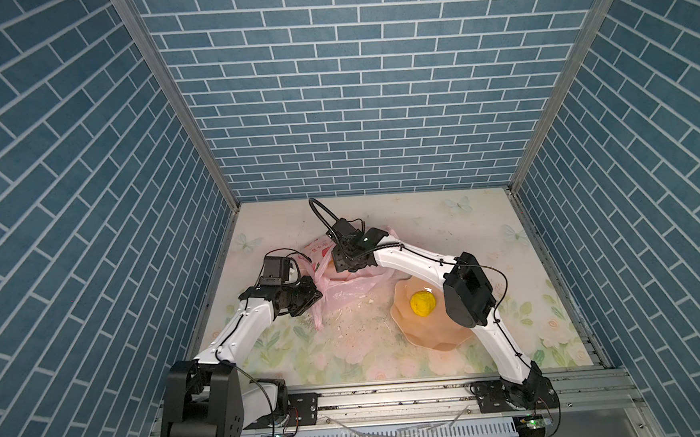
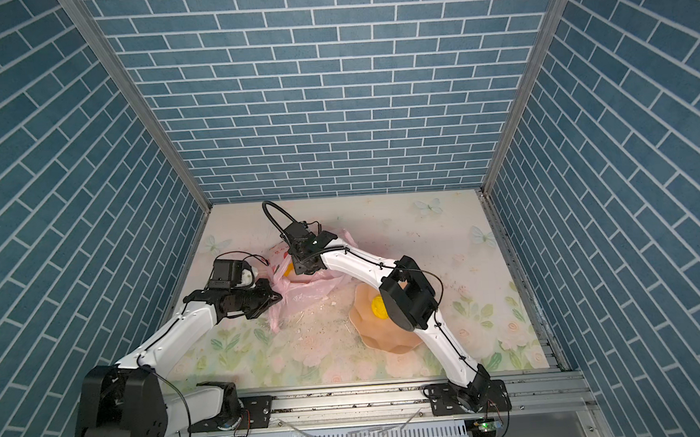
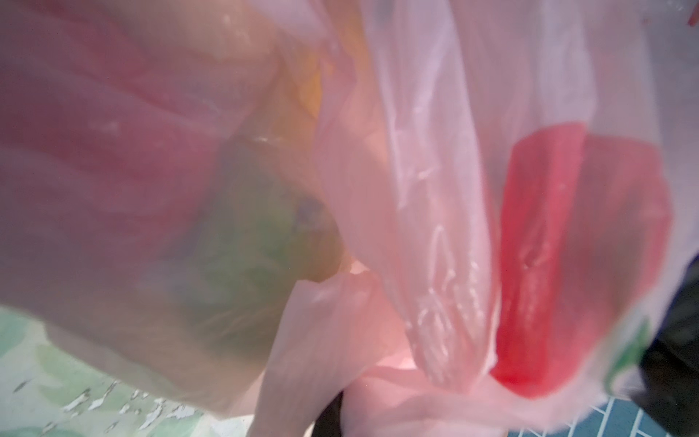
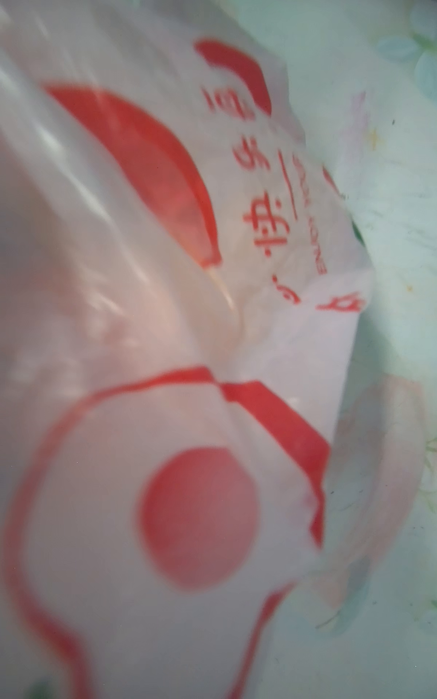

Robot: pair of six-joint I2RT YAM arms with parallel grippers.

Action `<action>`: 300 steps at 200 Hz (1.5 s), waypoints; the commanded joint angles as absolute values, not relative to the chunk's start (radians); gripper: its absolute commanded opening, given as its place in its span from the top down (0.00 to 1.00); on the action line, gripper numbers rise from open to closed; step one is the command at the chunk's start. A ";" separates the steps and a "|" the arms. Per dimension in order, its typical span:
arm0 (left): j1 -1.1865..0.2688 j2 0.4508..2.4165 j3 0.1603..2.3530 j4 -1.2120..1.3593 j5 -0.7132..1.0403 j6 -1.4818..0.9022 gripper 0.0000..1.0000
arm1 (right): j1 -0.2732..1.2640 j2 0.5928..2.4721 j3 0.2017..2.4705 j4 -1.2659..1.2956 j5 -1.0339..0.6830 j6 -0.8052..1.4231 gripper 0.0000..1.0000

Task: Take the fake fruits out of the plastic bag
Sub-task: 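Close the right gripper on an orange fruit inside the pink bag, then lift the orange fruit out of the bag and carry it over the bowl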

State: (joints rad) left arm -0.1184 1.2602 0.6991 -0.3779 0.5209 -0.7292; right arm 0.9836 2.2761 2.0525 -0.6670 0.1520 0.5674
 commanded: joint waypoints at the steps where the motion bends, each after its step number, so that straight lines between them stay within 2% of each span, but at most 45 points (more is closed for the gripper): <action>1: -0.121 1.300 0.752 -0.337 0.517 -0.710 1.00 | 1.015 2.209 2.009 -0.692 0.119 0.547 0.55; 93: -0.121 1.421 0.869 -0.336 0.530 -0.678 1.00 | 1.043 1.944 1.884 -0.730 0.068 0.549 0.56; 143: -0.120 1.449 0.896 -0.343 0.528 -0.664 1.00 | 1.021 1.698 1.747 -0.805 0.213 0.537 0.56; 180: -0.121 1.449 0.899 -0.350 0.522 -0.660 1.00 | 0.956 1.463 1.501 -0.816 0.300 0.598 0.57; 210: -0.121 1.429 0.910 -0.370 0.493 -0.650 1.00 | 0.921 1.329 1.297 -0.863 0.433 0.655 0.58; 248: -0.121 1.399 0.922 -0.396 0.467 -0.645 1.00 | 0.904 1.259 1.104 -0.852 0.471 0.735 0.58; 300: -0.121 1.354 0.907 -0.419 0.437 -0.649 1.00 | 0.885 1.276 0.969 -0.837 0.470 0.786 0.58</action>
